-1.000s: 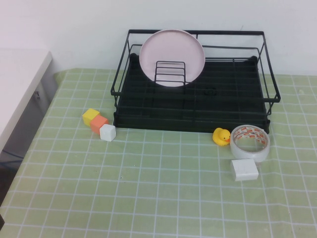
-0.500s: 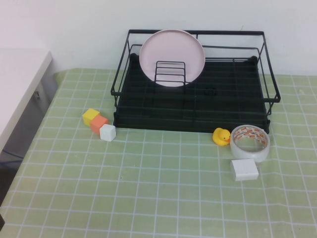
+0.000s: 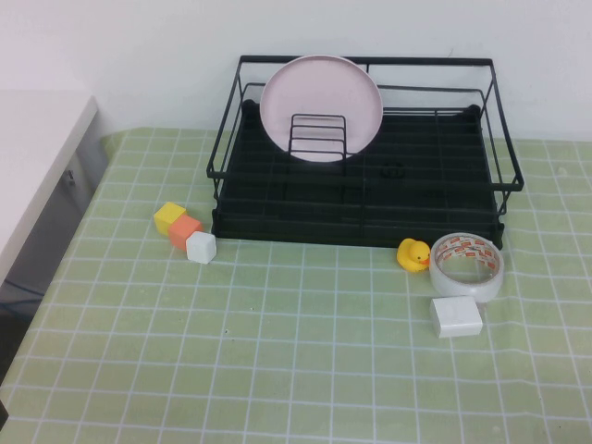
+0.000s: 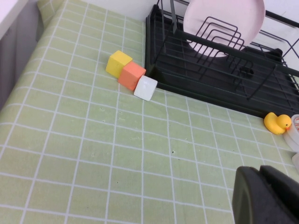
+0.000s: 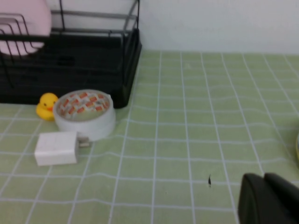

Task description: Place plate on rack

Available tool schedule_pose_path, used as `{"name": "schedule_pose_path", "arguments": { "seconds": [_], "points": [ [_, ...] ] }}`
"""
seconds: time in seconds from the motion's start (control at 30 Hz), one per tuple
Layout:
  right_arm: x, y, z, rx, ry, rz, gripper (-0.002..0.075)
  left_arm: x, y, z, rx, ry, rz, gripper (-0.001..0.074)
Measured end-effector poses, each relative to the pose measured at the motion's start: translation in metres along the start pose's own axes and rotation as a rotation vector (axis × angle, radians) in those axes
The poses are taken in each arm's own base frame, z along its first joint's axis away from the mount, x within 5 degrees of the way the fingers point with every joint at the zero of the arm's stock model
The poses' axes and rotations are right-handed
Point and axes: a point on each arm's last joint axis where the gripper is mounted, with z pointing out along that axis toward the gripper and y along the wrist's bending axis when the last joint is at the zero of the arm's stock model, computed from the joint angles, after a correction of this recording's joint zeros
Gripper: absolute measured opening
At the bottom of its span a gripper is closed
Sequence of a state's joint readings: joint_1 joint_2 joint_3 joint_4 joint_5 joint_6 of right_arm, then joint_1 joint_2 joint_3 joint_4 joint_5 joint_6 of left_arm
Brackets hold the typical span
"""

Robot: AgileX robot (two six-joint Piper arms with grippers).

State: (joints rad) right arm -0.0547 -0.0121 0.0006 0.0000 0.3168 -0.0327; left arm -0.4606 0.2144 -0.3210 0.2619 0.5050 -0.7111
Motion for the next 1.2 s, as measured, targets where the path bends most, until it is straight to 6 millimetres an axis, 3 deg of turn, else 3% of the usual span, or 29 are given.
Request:
{"name": "schedule_pose_path", "arguments": {
  "seconds": [0.4, 1.2],
  "points": [
    [0.0087, -0.0022, 0.0023, 0.028, 0.042, 0.100, -0.0002, 0.0000, 0.0000, 0.0000, 0.000, 0.000, -0.002, -0.0001],
    [0.0088, -0.0026, 0.0020, 0.032, 0.047, 0.120, -0.0002, 0.0000, 0.0000, 0.0000, 0.000, 0.000, -0.002, -0.0001]
  ]
}}
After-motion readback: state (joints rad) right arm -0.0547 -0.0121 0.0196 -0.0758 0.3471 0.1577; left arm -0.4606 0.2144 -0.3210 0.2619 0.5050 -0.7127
